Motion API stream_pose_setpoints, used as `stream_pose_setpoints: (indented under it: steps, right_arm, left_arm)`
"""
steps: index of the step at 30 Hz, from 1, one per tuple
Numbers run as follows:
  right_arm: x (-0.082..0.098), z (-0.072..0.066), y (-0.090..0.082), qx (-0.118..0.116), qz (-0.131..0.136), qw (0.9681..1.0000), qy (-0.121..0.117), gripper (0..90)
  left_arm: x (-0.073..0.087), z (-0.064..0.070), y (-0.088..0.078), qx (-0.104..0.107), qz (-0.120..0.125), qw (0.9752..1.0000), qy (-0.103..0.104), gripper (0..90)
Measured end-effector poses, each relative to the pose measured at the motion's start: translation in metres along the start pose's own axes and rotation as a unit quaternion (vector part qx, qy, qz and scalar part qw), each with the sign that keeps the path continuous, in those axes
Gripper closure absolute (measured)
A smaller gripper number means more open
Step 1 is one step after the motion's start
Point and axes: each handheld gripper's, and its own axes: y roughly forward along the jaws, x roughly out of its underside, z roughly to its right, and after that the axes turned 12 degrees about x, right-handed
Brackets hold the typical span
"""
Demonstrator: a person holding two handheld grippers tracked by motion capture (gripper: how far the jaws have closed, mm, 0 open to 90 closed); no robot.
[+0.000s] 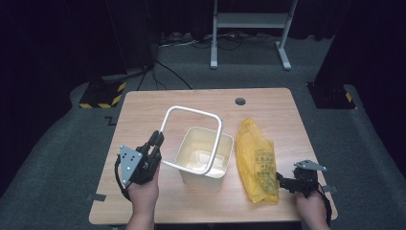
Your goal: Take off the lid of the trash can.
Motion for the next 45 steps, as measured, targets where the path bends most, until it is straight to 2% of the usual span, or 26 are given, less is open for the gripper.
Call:
stream_pose_setpoints:
  steps: [13, 25, 26, 31, 39, 45]
  right_arm:
    - [0.000, -0.001, 0.000, 0.000, -0.001, 1.0000, -0.001, 9.1]
    - [0.000, 0.000, 0.000, 0.000, -0.001, 1.0000, -0.001, 9.1]
    - [0.000, -0.001, 0.000, 0.000, -0.001, 1.0000, -0.001, 9.1]
    - [0.000, 0.000, 0.000, 0.000, -0.001, 1.0000, 0.000, 9.1]
    - [0.000, -0.001, 0.000, 0.000, -0.001, 1.0000, -0.001, 9.2]
    - [0.000, -0.001, 0.000, 0.000, -0.001, 1.0000, -0.001, 9.2]
  left_arm:
    - [0.004, -0.038, -0.029, -0.044, -0.011, 0.9990, -0.004, 81.3]
    - [0.022, -0.075, -0.057, -0.086, -0.023, 0.9960, -0.005, 81.3]
    - [0.024, -0.077, -0.058, -0.089, -0.022, 0.9958, -0.010, 81.3]
    - [0.031, -0.086, -0.066, -0.102, -0.032, 0.9942, -0.009, 81.3]
    - [0.051, -0.097, -0.065, -0.124, -0.065, 0.9901, -0.014, 81.3]
    - [0.069, -0.109, -0.057, -0.145, -0.107, 0.9836, -0.012, 81.3]
